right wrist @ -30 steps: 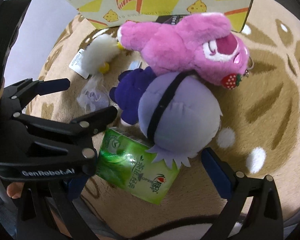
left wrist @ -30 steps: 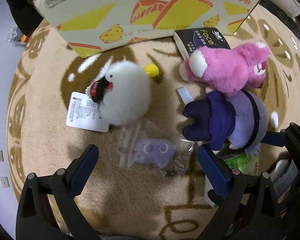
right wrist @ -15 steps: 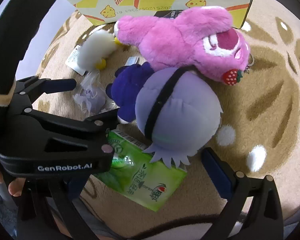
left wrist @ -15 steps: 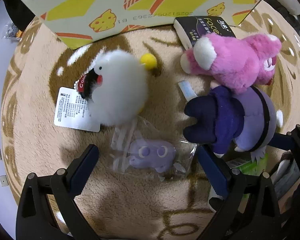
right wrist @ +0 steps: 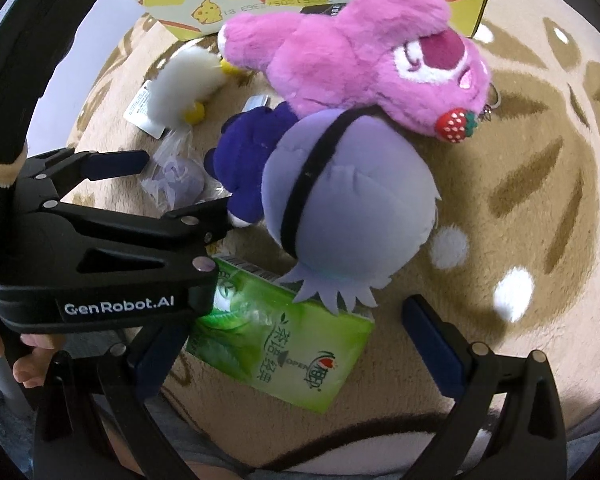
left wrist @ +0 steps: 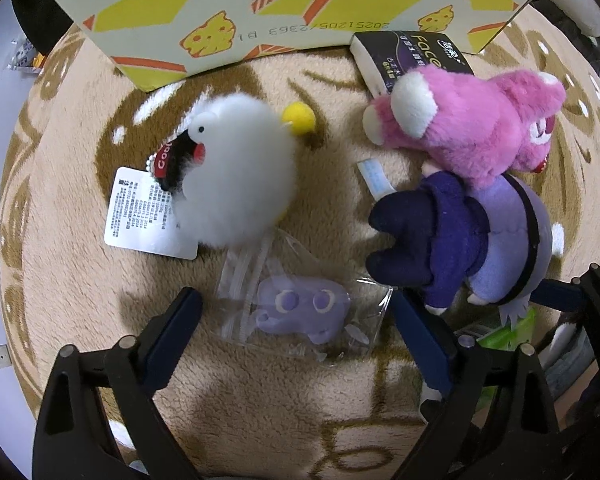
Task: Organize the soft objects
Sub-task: 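Grasp the bagged purple toy with the left tool while the right tool grasps the green tissue pack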
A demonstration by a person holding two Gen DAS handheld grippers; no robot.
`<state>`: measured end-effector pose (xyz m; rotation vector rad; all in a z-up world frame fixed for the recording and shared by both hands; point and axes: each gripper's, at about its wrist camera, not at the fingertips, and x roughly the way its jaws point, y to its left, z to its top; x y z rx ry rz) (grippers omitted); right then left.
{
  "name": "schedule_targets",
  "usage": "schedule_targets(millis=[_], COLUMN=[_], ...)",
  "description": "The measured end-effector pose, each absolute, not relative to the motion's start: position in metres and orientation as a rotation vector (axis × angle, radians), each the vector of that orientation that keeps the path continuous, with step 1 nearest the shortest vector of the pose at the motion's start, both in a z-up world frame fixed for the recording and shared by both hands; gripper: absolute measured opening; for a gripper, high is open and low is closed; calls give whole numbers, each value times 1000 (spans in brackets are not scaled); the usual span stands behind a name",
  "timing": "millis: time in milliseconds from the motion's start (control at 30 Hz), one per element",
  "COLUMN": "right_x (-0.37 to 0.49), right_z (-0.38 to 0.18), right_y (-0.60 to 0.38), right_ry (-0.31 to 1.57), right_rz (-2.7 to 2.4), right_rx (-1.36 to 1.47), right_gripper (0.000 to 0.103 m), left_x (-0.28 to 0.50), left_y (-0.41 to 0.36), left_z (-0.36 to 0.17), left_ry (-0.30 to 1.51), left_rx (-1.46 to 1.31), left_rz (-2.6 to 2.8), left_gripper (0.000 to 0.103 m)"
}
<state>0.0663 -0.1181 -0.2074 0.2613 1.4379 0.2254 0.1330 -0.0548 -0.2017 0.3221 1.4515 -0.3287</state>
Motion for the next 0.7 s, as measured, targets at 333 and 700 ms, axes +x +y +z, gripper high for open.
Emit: schedule_targets(millis=[333,700], right_x=[60,52], right_z=[-204,-190], right_y=[-119,-131], right_ry=[1435,1393], right_rz=[193,197], right_rx=[190,203], right_gripper=[88,86], left_x=[126,122], left_y=[-51,-39], left_z=[-196,-189], left_ry=[1443,1426], left_rx=[310,296], left_rz=[-332,-323], left_gripper=[80,65])
